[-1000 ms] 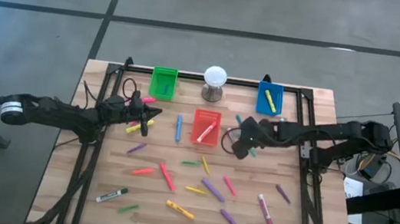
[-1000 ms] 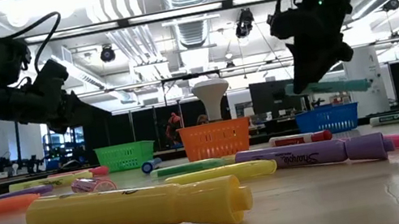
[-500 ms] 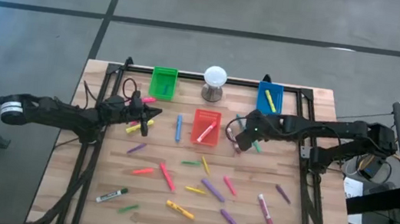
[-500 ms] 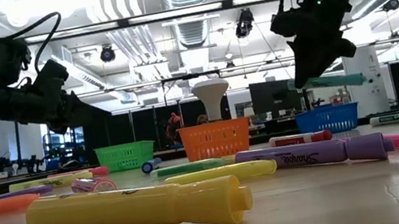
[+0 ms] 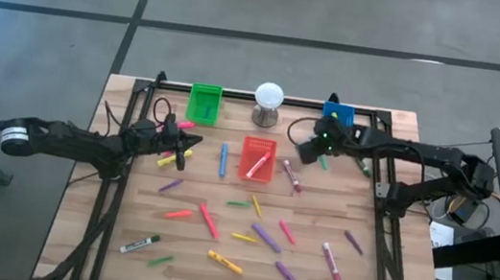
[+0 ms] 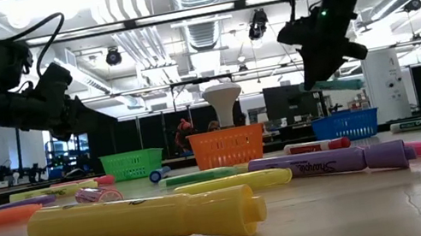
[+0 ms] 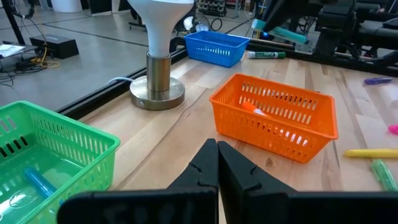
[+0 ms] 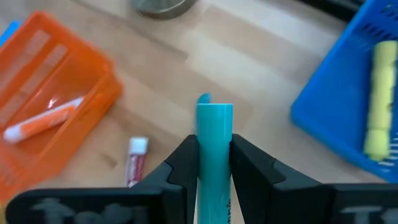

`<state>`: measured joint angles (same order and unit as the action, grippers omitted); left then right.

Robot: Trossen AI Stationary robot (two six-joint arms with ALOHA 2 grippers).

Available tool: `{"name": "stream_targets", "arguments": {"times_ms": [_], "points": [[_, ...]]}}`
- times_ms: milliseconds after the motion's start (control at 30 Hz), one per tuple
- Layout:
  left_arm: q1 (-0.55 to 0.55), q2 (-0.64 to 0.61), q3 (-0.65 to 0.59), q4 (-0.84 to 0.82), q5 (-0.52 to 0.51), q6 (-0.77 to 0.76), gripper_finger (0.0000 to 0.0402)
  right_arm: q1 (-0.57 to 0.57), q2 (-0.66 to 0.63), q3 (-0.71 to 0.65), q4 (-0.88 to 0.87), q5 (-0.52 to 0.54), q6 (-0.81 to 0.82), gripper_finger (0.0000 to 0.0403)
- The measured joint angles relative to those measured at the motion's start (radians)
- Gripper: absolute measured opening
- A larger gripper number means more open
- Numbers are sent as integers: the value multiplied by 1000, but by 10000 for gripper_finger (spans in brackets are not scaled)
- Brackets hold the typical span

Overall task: Pick & Place Markers
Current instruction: Put the light blue highlighter into the blue bin

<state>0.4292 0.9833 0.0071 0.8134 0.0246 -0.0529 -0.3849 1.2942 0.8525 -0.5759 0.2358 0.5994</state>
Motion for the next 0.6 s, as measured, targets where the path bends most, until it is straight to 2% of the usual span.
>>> {"name": "stream_targets", "arguments": {"times_ms": [267,600], "points": [[0,0,0,0,0,4,0,-66,0,6,5,2,-31,77],[0,0,0,0,0,4,0,-96,1,6,8,2,-42,77]]}}
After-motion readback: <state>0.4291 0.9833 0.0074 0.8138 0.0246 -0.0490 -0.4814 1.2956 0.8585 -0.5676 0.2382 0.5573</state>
